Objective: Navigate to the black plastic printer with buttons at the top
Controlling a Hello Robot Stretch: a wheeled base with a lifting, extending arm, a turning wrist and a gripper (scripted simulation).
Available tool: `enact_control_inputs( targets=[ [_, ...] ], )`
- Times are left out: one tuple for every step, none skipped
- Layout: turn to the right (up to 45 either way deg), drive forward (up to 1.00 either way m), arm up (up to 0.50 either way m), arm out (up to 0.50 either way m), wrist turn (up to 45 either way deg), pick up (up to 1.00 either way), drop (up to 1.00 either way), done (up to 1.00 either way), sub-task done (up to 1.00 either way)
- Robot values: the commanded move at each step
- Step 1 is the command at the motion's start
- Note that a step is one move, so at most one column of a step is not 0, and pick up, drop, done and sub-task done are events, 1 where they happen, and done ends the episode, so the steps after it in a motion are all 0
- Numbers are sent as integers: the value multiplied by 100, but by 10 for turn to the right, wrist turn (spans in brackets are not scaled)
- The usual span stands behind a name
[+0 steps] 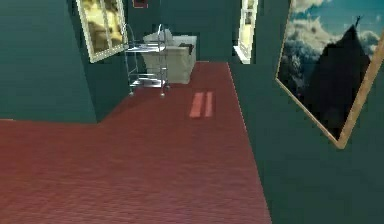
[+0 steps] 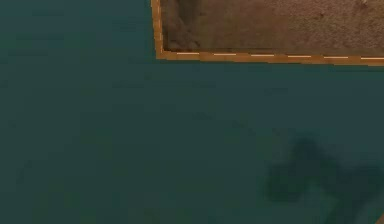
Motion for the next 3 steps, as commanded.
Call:
enact_control_inputs(
  targets=[
    [30, 0, 0, 0, 0, 0, 0, 0, 0],
    [0, 100, 0, 0, 0, 0, 0, 0, 0],
    [0, 100, 0, 0, 0, 0, 0, 0, 0]
  ],
)
